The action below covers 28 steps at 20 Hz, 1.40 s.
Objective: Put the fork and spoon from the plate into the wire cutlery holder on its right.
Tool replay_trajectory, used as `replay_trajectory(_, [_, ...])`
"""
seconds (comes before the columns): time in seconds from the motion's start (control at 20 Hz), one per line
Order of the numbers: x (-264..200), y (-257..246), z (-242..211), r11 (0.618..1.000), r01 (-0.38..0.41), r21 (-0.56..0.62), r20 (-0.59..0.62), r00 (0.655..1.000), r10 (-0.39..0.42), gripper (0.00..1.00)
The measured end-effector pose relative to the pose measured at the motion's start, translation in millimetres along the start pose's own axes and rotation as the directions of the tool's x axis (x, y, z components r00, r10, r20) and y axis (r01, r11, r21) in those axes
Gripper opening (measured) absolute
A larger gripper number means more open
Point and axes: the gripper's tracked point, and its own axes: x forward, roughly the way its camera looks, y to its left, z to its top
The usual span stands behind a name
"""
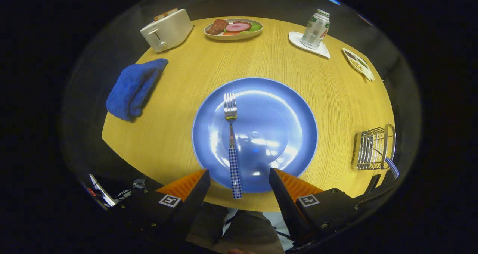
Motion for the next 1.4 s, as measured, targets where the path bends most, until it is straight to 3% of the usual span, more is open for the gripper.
replay_trajectory(0.3, [12.0,-0.5,6.9,1.000,0.006,-0.012,-0.052,0.999,-0.007,0.98])
replay_trajectory(0.45, [11.8,-4.4,7.1,1.000,0.012,-0.024,-0.091,0.996,-0.014,0.81])
replay_trajectory(1.0, [17.2,-17.7,10.7,1.000,-0.014,0.009,-0.107,0.994,0.015,0.81])
replay_trajectory(1.1, [22.6,-17.4,2.0,1.000,-0.018,-0.003,-0.156,0.988,0.018,0.31])
replay_trajectory(1.25, [40.7,-18.5,-6.6,1.000,-0.015,-0.012,-0.158,0.987,0.013,0.36])
replay_trajectory(1.3, [36.6,-17.4,-1.8,1.000,-0.019,-0.021,-0.171,0.985,0.015,0.10])
replay_trajectory(1.4, [28.1,-19.4,0.0,0.999,-0.032,-0.042,-0.184,0.983,0.024,0.10])
